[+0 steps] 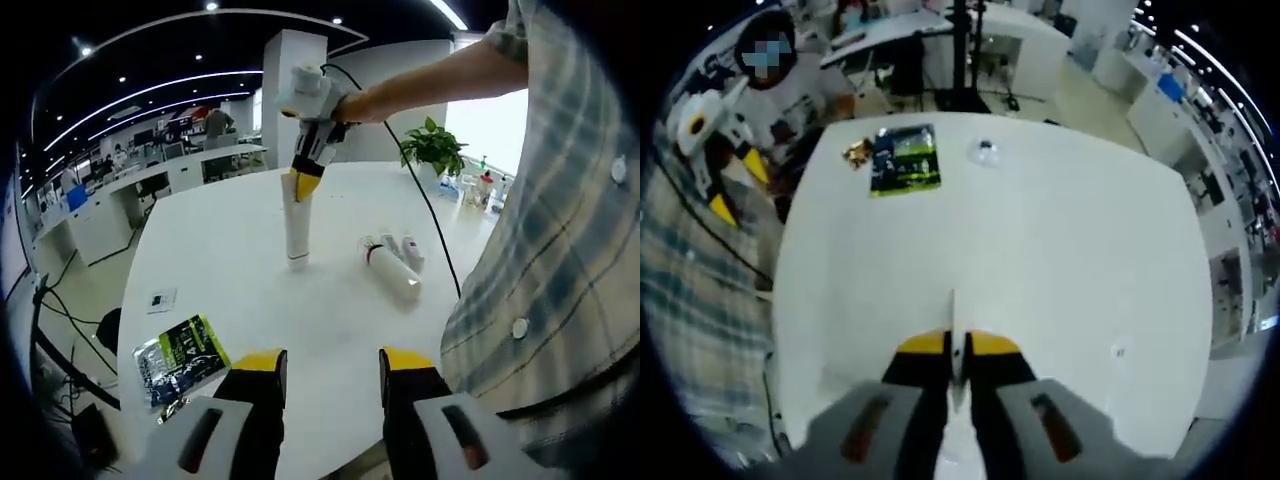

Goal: Arrange the skincare products in the storage area until every visible bottle or jar stands upright without overlapping.

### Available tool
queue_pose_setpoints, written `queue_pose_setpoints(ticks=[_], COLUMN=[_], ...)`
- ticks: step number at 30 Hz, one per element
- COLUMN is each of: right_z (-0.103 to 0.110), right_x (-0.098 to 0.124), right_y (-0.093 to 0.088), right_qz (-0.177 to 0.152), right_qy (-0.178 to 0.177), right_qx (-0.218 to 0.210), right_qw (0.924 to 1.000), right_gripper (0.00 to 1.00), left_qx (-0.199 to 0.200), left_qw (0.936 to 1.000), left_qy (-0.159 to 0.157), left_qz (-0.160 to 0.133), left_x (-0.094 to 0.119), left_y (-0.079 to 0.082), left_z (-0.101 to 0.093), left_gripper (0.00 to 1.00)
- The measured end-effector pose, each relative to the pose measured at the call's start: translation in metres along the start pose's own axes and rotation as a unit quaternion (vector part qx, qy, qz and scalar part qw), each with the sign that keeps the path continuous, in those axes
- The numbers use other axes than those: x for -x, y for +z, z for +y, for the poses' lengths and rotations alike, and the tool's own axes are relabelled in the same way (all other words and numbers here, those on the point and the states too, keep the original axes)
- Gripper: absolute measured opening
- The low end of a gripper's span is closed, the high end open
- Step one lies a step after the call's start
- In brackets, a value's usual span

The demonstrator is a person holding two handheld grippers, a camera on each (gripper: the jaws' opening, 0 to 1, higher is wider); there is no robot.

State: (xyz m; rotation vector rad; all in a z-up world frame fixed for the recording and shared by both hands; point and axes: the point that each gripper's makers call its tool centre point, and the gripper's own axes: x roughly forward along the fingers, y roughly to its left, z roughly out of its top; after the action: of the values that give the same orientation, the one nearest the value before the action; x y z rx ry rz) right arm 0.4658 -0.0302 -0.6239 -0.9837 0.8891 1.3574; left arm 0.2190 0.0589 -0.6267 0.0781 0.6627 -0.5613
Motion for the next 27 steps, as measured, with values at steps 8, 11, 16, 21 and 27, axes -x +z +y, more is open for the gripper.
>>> queue_pose_setpoints(ticks=[8,11,16,21,27], right_z=[-0.009,-0.013,-0.024,-0.034,-0.044], right_x=[0.001,0.002,0.006,0.008,0.008], right_y=[-0.003,-0.004,-0.004,-0.005,-0.010], right_qz=[0.004,0.003,0.003,0.006,0.012], right_qy=[-0.007,-0.007,-0.013,-0.014,-0.014], right_qx=[-0.003,-0.006,-0.013,-0.021,-0.034], right_qw=[1.0000,1.0000,0.9998,0.9997,0.9993], right_gripper=[0.04,0.04,0.04,0.04,0.04], left_qx=[0.000,0.001,0.004,0.001,0.002], left_qw=[1.0000,1.0000,1.0000,1.0000,1.0000], left_qy=[0.002,0.002,0.002,0.001,0.004], left_qz=[0.000,0.000,-0.001,0.000,0.002], left_x=[-0.002,-0.002,-0.003,-0.004,-0.003], left_y=[0.001,0.001,0.001,0.002,0.001], left_z=[0.002,0.003,0.002,0.002,0.003], left_gripper=[0.38,0.38,0.38,0.38,0.38])
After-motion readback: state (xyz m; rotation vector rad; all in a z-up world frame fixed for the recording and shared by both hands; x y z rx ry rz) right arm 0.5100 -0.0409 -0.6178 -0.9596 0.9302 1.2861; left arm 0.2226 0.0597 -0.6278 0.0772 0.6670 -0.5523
